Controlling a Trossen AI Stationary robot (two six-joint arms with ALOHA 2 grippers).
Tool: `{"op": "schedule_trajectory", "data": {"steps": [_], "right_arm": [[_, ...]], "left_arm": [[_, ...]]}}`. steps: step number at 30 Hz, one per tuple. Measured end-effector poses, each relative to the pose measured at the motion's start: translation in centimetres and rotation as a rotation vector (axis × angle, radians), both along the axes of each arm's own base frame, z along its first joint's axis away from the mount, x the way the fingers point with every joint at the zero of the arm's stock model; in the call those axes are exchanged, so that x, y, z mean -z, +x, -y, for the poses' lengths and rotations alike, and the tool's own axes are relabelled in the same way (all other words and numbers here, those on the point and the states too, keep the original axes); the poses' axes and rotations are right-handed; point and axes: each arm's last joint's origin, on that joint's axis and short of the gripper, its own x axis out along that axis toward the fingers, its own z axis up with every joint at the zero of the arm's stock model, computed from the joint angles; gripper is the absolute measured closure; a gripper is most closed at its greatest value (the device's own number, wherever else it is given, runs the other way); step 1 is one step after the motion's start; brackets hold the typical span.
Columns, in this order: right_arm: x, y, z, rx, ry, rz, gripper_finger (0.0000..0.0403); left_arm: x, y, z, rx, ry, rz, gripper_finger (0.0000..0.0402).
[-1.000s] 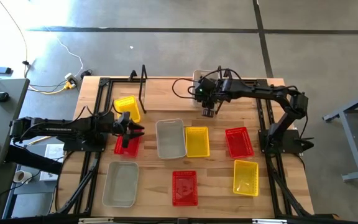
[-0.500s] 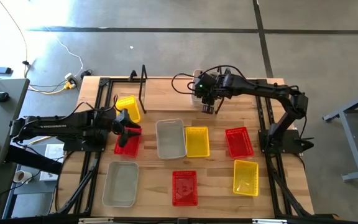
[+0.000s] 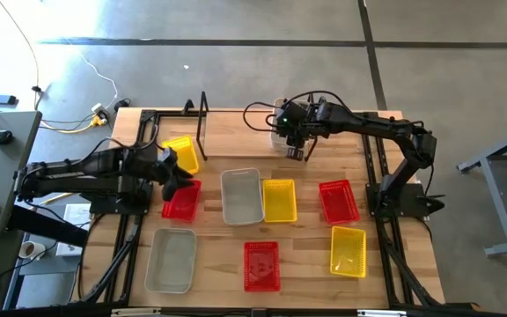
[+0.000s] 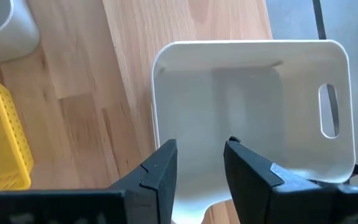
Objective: Stack baskets on shelf by color
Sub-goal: Put the top left red tray on the shelf
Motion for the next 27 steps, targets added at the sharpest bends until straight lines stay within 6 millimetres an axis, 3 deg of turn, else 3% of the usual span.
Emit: {"op": "schedule_trajectory", "data": {"steps": [16, 27], "right_arm": [[0.1, -0.2, -0.3, -0.001, 0.012, -0.031, 0.0283], [0.1, 0.4, -2.1, -0.063, 0.006, -0.038, 0.0283]], "left_arm": [[-5.3, 0.6, -0.2, -0.072, -0.16, -0.211, 0.0245], [-3.7, 0.6, -0.3, -0.264, -0.321, -0.574, 0.0245]]}}
